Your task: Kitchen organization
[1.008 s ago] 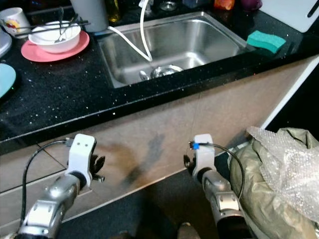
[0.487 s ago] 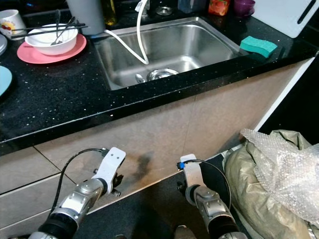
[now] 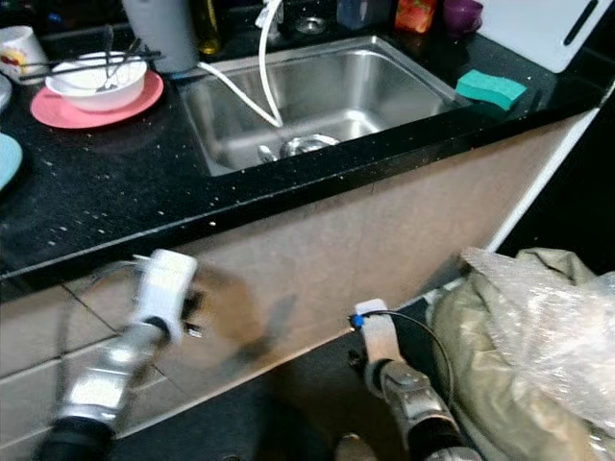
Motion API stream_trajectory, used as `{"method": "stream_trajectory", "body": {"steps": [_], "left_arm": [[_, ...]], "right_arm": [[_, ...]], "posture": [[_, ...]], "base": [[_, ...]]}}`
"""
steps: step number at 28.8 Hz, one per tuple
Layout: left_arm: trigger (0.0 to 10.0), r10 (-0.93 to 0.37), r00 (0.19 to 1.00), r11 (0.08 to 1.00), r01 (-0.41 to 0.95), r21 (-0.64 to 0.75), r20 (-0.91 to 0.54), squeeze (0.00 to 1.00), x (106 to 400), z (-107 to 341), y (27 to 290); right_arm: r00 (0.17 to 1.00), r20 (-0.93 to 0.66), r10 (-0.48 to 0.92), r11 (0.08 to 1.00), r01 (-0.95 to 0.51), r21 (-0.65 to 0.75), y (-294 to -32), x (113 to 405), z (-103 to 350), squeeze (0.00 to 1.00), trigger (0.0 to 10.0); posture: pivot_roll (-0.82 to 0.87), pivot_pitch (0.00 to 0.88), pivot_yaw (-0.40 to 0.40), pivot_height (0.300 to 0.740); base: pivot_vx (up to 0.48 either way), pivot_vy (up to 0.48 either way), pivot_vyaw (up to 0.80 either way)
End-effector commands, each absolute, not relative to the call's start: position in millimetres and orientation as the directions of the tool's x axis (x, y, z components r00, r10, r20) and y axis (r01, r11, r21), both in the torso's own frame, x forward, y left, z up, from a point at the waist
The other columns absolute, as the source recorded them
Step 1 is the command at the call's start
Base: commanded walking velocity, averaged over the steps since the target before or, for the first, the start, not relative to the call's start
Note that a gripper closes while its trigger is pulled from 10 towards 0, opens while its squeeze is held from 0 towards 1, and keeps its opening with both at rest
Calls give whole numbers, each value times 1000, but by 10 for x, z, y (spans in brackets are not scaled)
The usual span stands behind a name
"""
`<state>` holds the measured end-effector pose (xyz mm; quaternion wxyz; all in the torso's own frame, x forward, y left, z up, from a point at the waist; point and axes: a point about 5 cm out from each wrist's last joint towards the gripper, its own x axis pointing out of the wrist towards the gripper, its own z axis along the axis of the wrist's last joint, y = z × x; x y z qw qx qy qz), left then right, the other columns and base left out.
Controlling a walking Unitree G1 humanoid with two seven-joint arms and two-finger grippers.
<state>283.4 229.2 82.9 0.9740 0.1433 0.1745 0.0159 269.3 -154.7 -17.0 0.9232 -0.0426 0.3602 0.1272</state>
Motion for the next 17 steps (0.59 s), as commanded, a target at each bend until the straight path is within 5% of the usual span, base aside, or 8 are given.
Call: {"method": "stream_trajectory", "body": {"steps": [1, 17], "left_arm": [[10000, 115, 939, 942, 0, 334, -324, 0, 2780, 962, 2475], [10000, -129, 836, 915, 308, 261, -534, 0, 2231, 632, 2307]], "right_arm": [[702, -682, 202, 966, -258, 21, -1557, 2643, -217, 0, 10000], [699, -686, 202, 966, -259, 20, -1581, 2606, -249, 0, 10000]], "posture": [[16, 84, -15, 740], [16, 92, -17, 740]], "base": [[0, 0, 0], [0, 0, 0]]}}
